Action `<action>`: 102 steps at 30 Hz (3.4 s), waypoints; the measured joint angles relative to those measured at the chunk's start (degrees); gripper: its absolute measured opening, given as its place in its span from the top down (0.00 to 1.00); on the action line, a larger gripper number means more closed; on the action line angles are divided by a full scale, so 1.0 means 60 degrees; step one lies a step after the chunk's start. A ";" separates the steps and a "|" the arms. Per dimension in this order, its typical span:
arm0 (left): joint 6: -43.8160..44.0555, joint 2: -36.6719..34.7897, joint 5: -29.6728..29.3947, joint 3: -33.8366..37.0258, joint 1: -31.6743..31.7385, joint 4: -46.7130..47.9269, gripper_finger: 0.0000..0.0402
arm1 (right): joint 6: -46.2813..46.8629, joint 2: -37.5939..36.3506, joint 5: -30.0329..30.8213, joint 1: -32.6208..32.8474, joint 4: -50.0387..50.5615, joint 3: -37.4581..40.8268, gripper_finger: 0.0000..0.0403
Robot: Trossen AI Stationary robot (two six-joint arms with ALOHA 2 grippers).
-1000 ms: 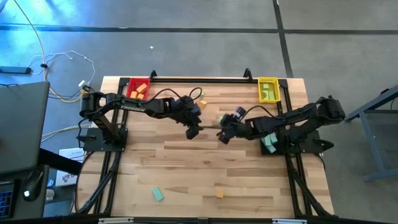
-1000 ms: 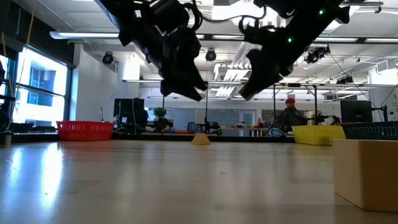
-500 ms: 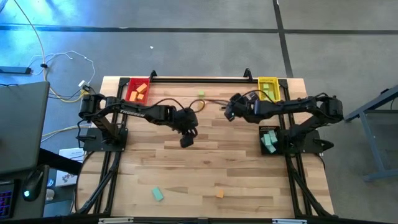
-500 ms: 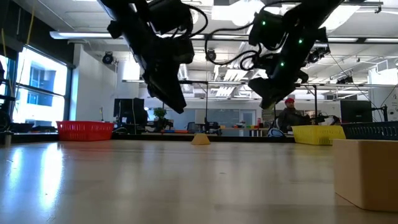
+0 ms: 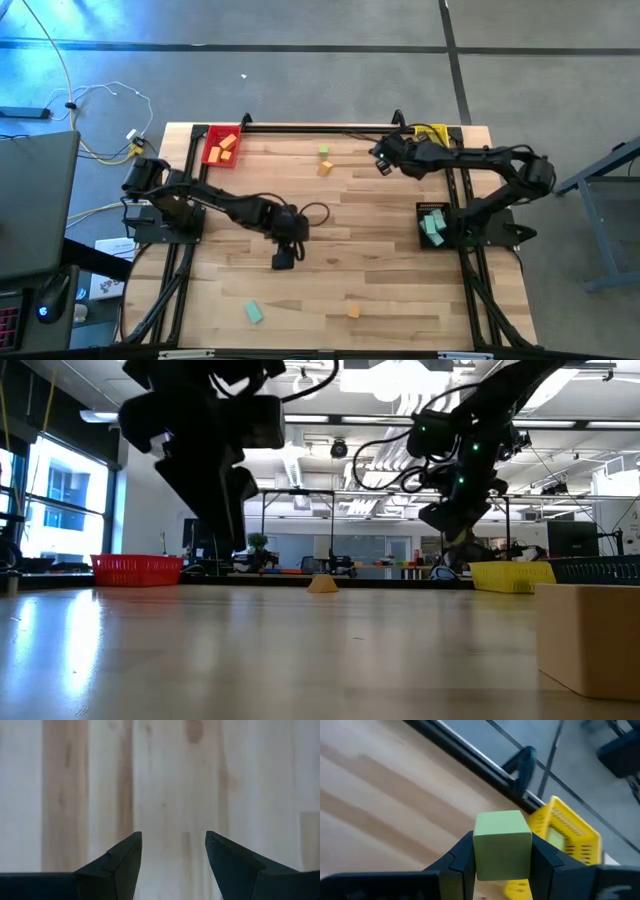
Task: Sort & place blocks by color
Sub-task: Put the green block into the yellow bin, then put the yellow block into the red bin
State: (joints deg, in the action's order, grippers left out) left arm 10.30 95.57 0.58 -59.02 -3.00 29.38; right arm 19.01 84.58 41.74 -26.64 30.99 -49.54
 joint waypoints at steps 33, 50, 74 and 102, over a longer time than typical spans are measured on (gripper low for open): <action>-0.0249 0.0000 -0.0583 0.0000 -0.0319 -0.0042 0.49 | -0.0180 -0.1291 -0.3062 -0.4110 0.2146 0.0000 0.70; -0.0236 0.0000 -0.0721 0.0000 -0.0330 0.0251 0.49 | -0.0186 -0.1291 -0.3002 -0.4005 0.2010 0.0000 0.51; 0.0286 0.0000 -0.0994 0.0000 -0.0519 0.0623 0.49 | 0.2431 -0.1990 -0.3988 0.2920 0.1867 0.0000 0.55; 0.1828 0.0000 -0.1089 0.0000 -0.0624 0.0633 0.49 | 0.3638 -0.1990 -0.5196 0.7998 -0.1613 0.0000 0.55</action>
State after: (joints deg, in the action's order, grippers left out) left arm 21.26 95.57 -5.95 -59.02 -6.74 33.18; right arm 40.84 72.64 10.56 21.35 21.32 -49.54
